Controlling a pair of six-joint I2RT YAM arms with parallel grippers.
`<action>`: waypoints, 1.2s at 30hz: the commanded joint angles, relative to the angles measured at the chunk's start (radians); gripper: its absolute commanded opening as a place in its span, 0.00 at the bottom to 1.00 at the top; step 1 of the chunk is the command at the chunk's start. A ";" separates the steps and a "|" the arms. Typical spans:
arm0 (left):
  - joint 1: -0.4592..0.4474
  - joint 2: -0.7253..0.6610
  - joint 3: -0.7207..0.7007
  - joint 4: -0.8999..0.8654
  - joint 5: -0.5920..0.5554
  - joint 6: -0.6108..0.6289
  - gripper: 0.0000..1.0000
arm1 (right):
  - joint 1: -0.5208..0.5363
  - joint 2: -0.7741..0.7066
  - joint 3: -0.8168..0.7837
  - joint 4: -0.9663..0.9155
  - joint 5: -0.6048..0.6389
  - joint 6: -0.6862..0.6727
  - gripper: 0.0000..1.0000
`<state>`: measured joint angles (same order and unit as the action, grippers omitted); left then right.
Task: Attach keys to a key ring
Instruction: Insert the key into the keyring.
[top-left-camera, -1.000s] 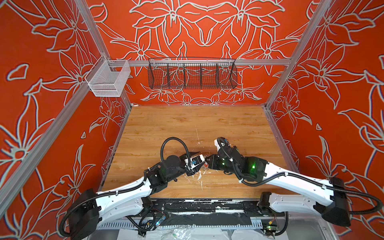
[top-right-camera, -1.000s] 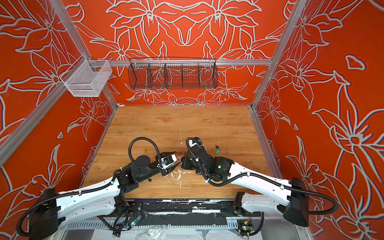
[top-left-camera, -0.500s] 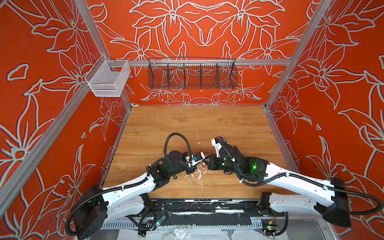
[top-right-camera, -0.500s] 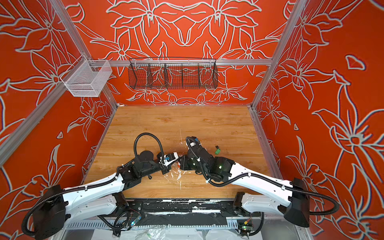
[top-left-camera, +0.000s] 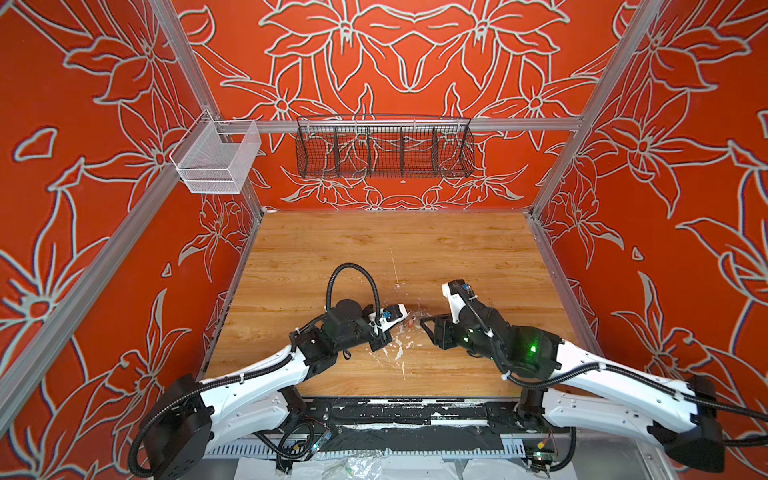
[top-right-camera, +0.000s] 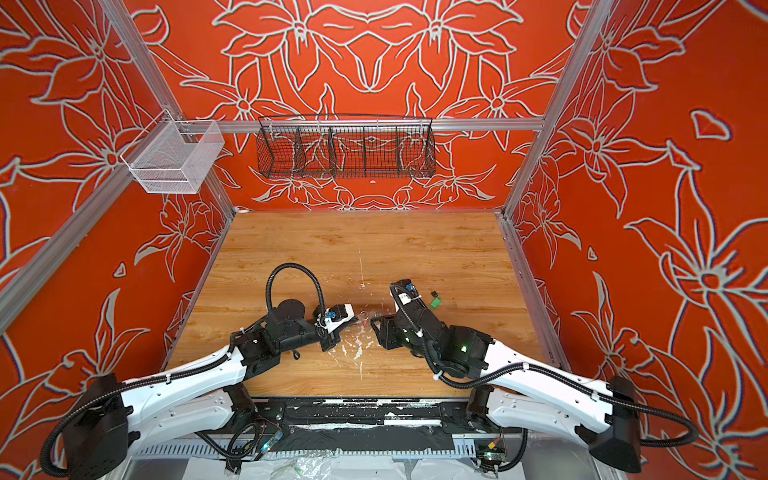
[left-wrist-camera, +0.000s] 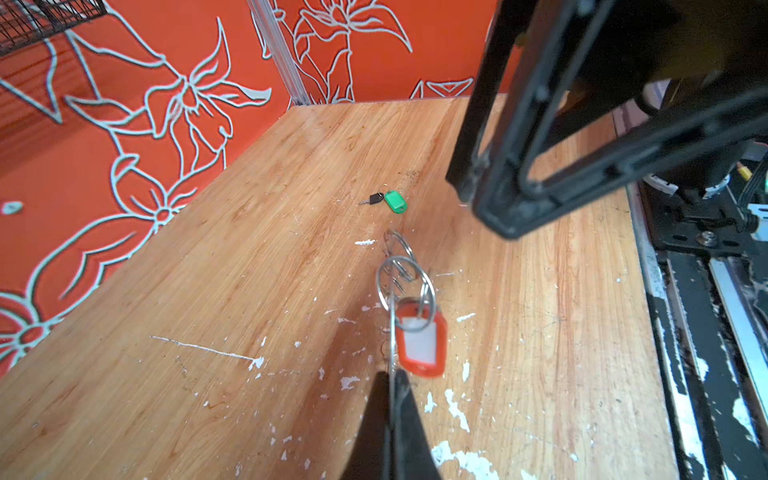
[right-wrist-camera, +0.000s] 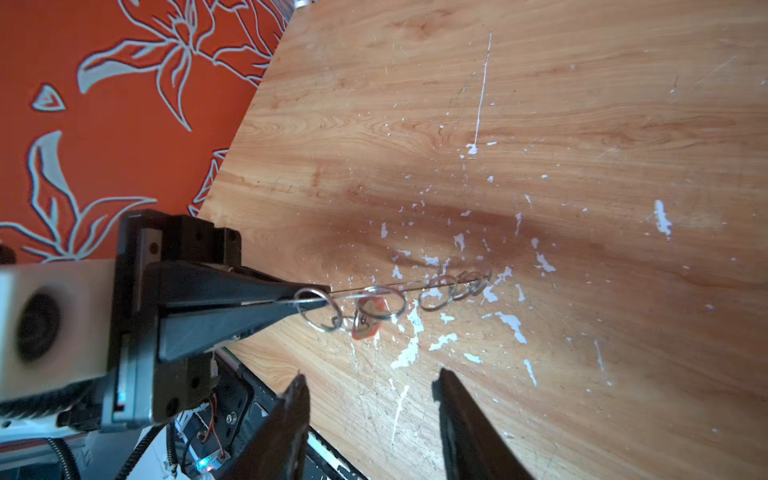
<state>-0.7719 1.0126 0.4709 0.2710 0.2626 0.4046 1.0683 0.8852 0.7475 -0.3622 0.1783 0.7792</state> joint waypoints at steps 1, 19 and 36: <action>0.005 -0.019 0.056 -0.031 0.043 -0.004 0.00 | 0.002 -0.046 -0.039 0.034 0.010 -0.142 0.59; 0.005 0.020 0.242 -0.264 0.009 -0.252 0.00 | 0.066 0.003 -0.223 0.426 0.205 -0.522 0.57; 0.003 0.018 0.254 -0.313 0.028 -0.404 0.00 | 0.100 0.178 -0.199 0.656 0.324 -0.653 0.50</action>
<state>-0.7719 1.0500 0.6994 -0.0544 0.2665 0.0254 1.1614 1.0412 0.5308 0.2317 0.4595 0.1619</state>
